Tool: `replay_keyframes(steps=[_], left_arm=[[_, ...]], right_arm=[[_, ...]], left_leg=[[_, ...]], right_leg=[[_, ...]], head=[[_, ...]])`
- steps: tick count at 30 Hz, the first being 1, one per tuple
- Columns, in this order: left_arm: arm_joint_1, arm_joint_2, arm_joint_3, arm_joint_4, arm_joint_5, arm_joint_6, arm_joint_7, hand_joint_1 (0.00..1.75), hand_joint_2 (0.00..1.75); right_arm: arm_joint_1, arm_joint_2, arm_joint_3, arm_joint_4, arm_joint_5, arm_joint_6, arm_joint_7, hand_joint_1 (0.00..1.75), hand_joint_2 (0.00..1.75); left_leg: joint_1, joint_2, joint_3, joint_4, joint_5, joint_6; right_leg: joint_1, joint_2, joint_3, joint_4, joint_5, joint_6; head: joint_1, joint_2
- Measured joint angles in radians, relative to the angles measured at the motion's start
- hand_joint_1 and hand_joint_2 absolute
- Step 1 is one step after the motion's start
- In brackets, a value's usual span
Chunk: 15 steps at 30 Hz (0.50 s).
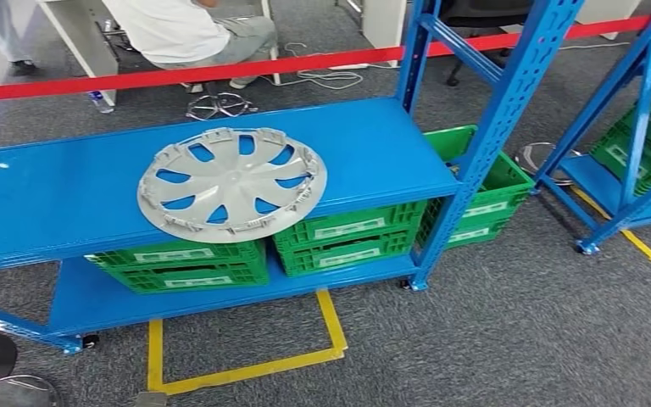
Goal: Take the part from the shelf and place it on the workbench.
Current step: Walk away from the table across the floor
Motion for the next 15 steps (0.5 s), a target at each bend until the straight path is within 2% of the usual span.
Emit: replay_keyframes(steps=[1,2,3,4,5,7,8,9,10,11,12,13,14,15], left_arm=[[0.000,0.001,0.000,0.000,0.000,0.000,0.000,0.00,0.00],[0.001,0.001,0.001,0.000,-0.001,0.000,0.000,0.00,0.00],[0.004,0.002,0.001,0.000,-0.002,0.000,0.000,0.00,0.00],[0.006,0.002,0.002,0.000,-0.003,0.000,0.000,0.00,0.00],[0.006,0.003,0.002,0.000,-0.005,0.001,0.000,0.00,0.00],[0.001,0.002,0.002,0.000,-0.007,0.001,0.000,0.00,0.00],[-0.001,0.002,0.002,0.000,-0.009,0.001,0.000,0.00,0.00],[-0.001,0.002,0.002,0.000,-0.009,0.001,0.000,0.00,0.00],[0.000,0.001,0.002,0.000,-0.010,0.002,0.000,0.00,0.00],[0.002,0.001,0.002,0.000,-0.010,0.002,0.000,0.00,0.00],[0.003,0.001,0.002,0.000,-0.010,0.003,0.000,0.00,0.00],[0.004,0.002,0.002,0.000,-0.010,0.003,0.000,0.00,0.00],[0.003,0.002,0.002,0.000,-0.010,0.004,0.000,0.00,0.00],[0.001,0.003,0.002,0.000,-0.011,0.004,0.000,0.00,0.00]], right_arm=[[0.000,0.000,0.000,0.000,-0.001,0.000,-0.002,0.00,0.00],[-0.001,0.000,0.000,0.000,-0.001,0.001,-0.004,0.00,0.00],[-0.002,-0.001,0.000,0.000,-0.002,0.000,-0.005,0.00,0.00],[-0.003,-0.001,0.000,0.000,-0.003,0.000,-0.007,0.00,0.00],[-0.004,-0.002,0.000,0.000,-0.004,0.000,-0.008,0.00,0.00],[-0.002,-0.002,0.000,-0.001,-0.005,0.001,-0.009,0.00,0.00],[-0.001,-0.002,0.000,-0.001,-0.005,0.001,-0.009,0.00,0.00],[0.001,-0.002,0.000,-0.001,-0.005,0.002,-0.009,0.00,0.00],[0.001,-0.002,0.000,-0.001,-0.005,0.002,-0.009,0.00,0.00],[0.001,-0.002,0.000,-0.001,-0.005,0.003,-0.009,0.00,0.00],[0.000,-0.002,0.000,-0.001,-0.005,0.004,-0.009,0.00,0.00],[0.000,-0.002,0.000,0.000,-0.005,0.004,-0.009,0.00,0.00],[0.000,-0.002,0.000,0.000,-0.005,0.005,-0.009,0.00,0.00],[0.000,-0.002,0.000,0.000,-0.005,0.006,-0.010,0.00,0.00]], left_leg=[[0.000,-0.010,-0.005,0.003,0.000,-0.005],[0.002,-0.020,-0.010,0.005,0.001,-0.009],[0.002,-0.020,-0.011,0.006,0.000,-0.013],[0.001,-0.003,-0.016,0.015,-0.006,-0.017],[0.000,0.023,-0.027,0.040,-0.020,-0.020],[-0.001,0.081,-0.082,0.149,-0.074,-0.028],[0.000,0.092,-0.118,0.217,-0.101,-0.030],[0.000,0.096,-0.147,0.270,-0.116,-0.030],[0.000,0.098,-0.160,0.292,-0.111,-0.028],[-0.001,0.100,-0.155,0.275,-0.087,-0.024],[-0.004,0.108,-0.131,0.224,-0.049,-0.015],[-0.011,0.128,-0.100,0.158,-0.012,-0.002],[-0.018,0.152,-0.070,0.098,0.012,0.011],[-0.025,0.172,-0.048,0.054,0.020,0.022]], right_leg=[[0.001,0.009,0.006,-0.007,-0.008,-0.007],[0.002,0.002,0.009,-0.010,-0.008,-0.017],[0.002,-0.009,0.011,-0.010,-0.008,-0.025],[0.002,-0.019,0.013,-0.011,-0.008,-0.032],[0.002,-0.031,0.016,-0.013,-0.008,-0.038],[0.004,-0.059,0.022,-0.015,-0.013,-0.049],[0.006,-0.075,0.024,-0.015,-0.016,-0.053],[0.008,-0.090,0.026,-0.015,-0.019,-0.055],[0.010,-0.103,0.029,-0.015,-0.022,-0.056],[0.013,-0.115,0.034,-0.016,-0.026,-0.057],[0.015,-0.127,0.040,-0.016,-0.031,-0.056],[0.018,-0.138,0.045,-0.017,-0.036,-0.055],[0.022,-0.150,0.051,-0.018,-0.042,-0.053],[0.025,-0.162,0.054,-0.020,-0.046,-0.050]], head=[[0.000,0.000],[0.000,0.000],[-0.001,0.000],[-0.003,0.000],[-0.007,0.000],[-0.014,0.000],[-0.015,0.000],[-0.015,0.000],[-0.015,0.000],[-0.015,0.000],[-0.015,0.000],[-0.015,0.000],[-0.015,0.000],[-0.015,0.000]])
